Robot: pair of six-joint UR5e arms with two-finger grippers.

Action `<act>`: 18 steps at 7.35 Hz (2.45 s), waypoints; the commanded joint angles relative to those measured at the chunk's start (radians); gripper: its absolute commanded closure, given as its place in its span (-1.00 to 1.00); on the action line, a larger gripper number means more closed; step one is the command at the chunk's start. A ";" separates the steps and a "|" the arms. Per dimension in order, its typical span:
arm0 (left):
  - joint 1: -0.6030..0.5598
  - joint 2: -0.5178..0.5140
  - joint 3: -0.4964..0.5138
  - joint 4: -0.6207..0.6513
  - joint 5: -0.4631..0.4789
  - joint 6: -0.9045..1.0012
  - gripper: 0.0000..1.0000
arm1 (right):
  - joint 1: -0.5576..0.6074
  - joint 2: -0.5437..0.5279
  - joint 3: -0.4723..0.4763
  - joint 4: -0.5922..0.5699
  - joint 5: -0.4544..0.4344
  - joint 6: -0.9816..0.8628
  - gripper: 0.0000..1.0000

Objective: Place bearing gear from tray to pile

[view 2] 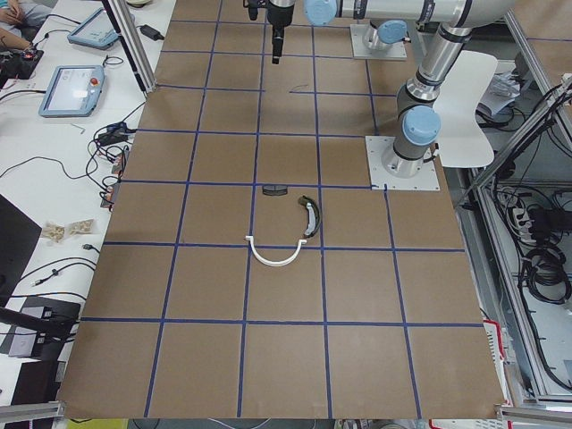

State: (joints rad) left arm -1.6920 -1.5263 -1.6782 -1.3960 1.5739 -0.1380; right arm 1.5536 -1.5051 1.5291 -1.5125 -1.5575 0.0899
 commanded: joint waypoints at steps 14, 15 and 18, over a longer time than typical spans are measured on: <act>0.002 0.002 0.002 0.003 0.000 0.002 -1.00 | -0.676 0.210 0.002 -0.279 -0.090 -0.820 -1.00; 0.002 0.000 0.002 0.003 0.000 0.002 -1.00 | -0.710 0.251 -0.001 -0.329 -0.090 -0.861 -1.00; 0.003 0.000 0.002 0.005 0.000 0.001 -1.00 | -0.797 0.385 -0.012 -0.469 -0.079 -0.966 -1.00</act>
State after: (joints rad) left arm -1.6891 -1.5258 -1.6759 -1.3919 1.5739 -0.1372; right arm 0.7927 -1.1737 1.5218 -1.9333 -1.6429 -0.8462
